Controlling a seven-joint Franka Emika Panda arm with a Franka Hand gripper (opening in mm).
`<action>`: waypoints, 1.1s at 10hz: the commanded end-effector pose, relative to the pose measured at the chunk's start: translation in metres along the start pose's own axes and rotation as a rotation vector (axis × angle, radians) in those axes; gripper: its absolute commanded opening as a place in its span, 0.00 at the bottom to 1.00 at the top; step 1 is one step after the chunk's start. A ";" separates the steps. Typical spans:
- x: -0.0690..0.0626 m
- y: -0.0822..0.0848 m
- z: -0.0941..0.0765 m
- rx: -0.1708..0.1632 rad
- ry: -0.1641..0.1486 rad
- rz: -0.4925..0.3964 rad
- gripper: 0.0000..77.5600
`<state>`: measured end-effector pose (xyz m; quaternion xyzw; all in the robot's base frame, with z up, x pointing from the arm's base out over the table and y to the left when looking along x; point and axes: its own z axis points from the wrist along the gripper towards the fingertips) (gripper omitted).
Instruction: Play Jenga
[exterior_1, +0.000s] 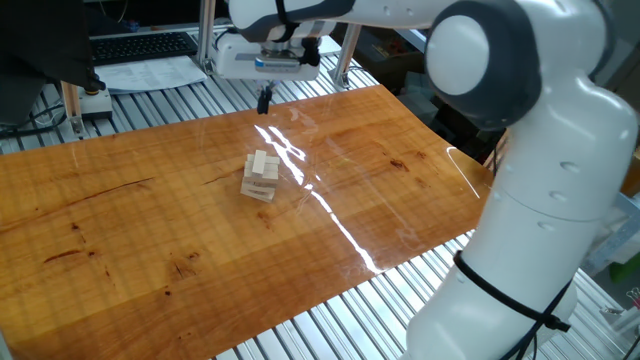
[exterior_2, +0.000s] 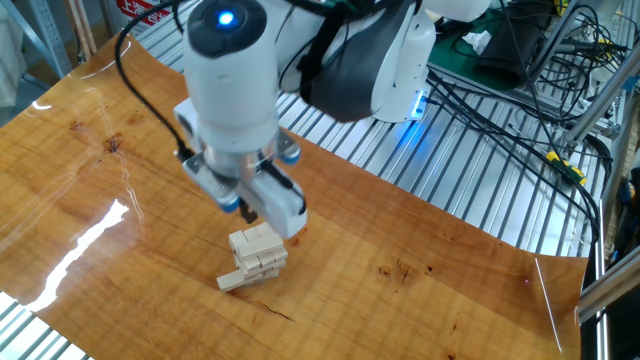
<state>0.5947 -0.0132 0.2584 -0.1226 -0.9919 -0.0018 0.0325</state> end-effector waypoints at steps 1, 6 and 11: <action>-0.023 0.006 0.018 0.015 -0.039 0.038 0.00; -0.048 0.008 0.038 0.012 -0.066 0.048 0.00; -0.057 0.010 0.062 0.021 -0.087 0.072 0.00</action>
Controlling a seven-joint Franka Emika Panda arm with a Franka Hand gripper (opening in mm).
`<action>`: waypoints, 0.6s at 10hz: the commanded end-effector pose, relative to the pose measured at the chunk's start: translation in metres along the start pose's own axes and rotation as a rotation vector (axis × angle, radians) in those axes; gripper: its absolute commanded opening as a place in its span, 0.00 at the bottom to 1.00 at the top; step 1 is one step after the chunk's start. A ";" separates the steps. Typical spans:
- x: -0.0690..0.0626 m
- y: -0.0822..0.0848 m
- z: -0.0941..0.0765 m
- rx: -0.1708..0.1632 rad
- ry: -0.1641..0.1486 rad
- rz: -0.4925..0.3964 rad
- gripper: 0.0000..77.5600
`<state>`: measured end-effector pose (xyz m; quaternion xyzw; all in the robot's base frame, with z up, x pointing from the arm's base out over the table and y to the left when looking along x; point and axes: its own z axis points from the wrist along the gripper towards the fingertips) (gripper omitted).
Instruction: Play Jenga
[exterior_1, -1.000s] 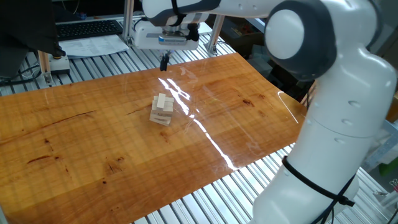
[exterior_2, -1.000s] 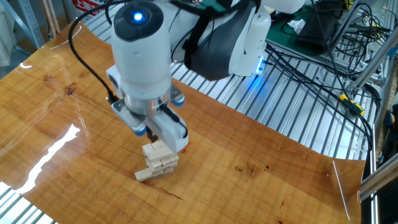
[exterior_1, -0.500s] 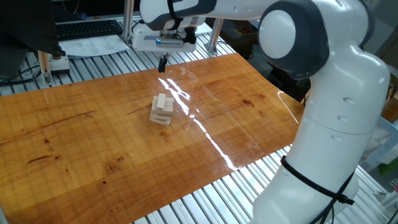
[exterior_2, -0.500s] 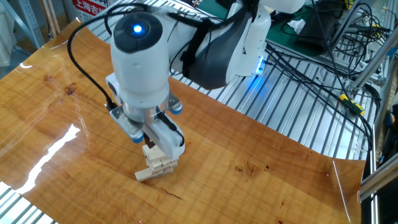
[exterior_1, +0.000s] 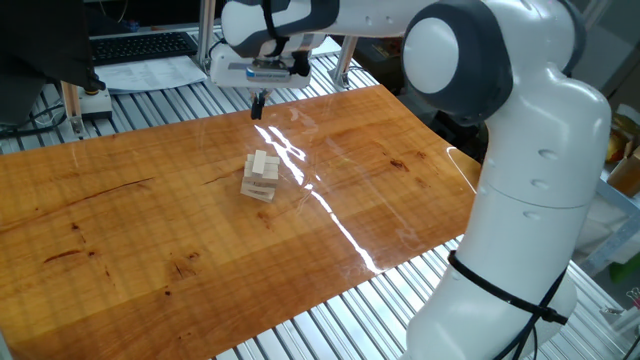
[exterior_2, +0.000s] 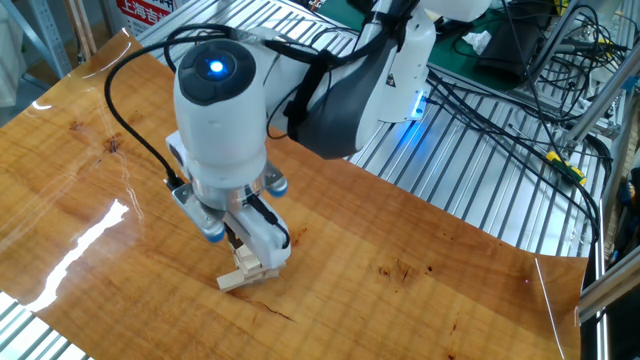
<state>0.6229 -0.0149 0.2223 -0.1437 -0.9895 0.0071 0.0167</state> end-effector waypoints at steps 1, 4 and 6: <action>-0.026 0.006 0.028 0.008 -0.054 0.029 0.00; -0.023 0.009 0.026 0.037 -0.041 -0.007 0.00; -0.023 0.009 0.026 0.039 0.038 -0.037 0.00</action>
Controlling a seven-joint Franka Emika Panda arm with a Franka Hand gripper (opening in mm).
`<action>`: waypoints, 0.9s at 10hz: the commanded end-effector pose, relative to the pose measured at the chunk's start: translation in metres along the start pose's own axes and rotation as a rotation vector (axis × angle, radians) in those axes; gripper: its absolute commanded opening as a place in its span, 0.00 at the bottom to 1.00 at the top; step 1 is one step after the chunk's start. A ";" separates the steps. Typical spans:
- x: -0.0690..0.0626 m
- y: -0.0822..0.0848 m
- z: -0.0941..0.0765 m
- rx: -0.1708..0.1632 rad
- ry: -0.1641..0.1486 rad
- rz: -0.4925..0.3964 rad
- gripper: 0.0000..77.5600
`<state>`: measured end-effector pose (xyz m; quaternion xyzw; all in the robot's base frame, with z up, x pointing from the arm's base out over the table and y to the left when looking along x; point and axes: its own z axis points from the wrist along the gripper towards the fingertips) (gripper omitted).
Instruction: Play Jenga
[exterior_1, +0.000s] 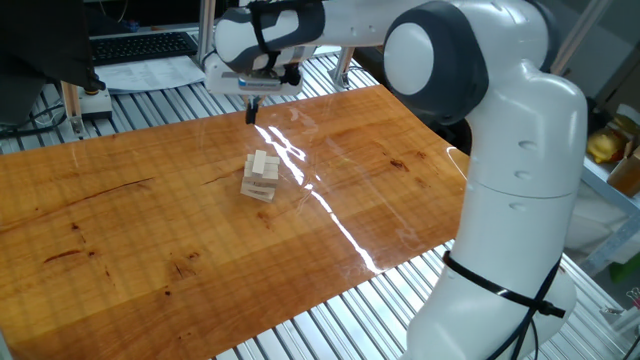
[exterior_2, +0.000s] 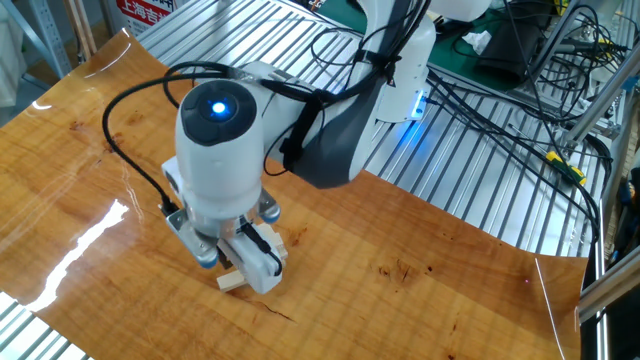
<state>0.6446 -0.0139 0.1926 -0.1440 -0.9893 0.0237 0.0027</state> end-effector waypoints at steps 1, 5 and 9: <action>-0.002 0.001 -0.003 0.014 0.092 -0.038 0.00; -0.007 0.006 0.015 0.019 0.089 -0.032 0.00; -0.007 0.012 0.039 0.008 0.053 0.010 0.00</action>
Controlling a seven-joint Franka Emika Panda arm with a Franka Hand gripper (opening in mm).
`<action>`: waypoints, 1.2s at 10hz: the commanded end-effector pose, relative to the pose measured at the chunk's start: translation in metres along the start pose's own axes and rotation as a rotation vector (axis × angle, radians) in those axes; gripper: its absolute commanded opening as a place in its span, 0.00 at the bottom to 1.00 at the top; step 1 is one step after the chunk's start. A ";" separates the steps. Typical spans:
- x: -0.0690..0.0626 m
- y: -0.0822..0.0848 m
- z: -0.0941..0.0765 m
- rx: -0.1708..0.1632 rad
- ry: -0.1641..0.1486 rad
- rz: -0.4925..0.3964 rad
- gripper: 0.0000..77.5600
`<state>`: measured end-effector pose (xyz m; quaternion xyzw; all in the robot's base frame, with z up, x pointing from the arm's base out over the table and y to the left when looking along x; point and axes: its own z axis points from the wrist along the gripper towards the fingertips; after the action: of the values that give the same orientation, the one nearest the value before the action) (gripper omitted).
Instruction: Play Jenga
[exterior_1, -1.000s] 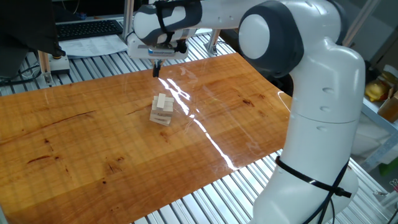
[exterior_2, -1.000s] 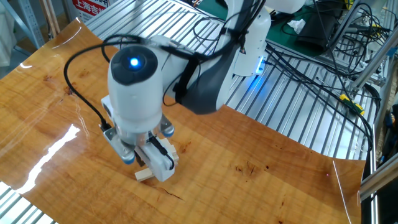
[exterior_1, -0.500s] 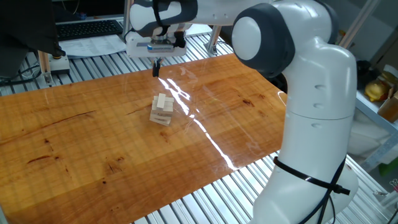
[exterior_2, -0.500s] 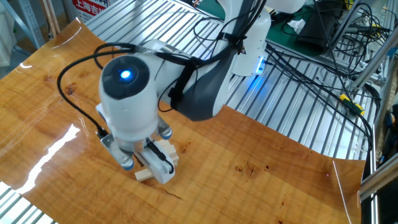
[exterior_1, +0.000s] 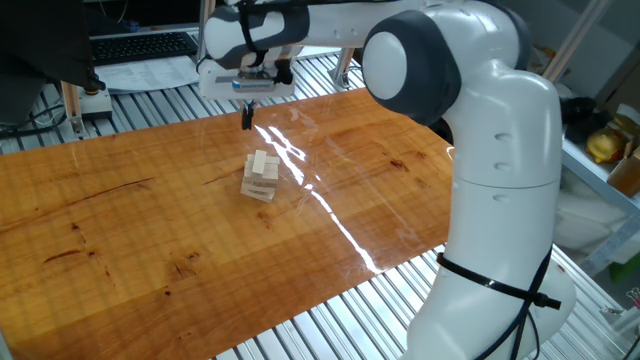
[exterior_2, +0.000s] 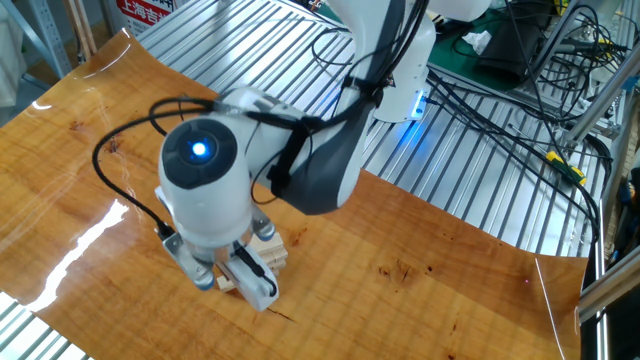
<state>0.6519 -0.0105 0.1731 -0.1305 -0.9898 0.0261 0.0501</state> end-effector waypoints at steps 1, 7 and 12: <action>-0.001 0.004 0.030 -0.017 -0.061 0.042 0.00; -0.007 -0.012 0.060 -0.028 -0.060 0.056 0.00; 0.006 -0.013 0.073 -0.042 -0.063 0.099 0.00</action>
<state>0.6359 -0.0250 0.1017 -0.1754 -0.9842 0.0134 0.0185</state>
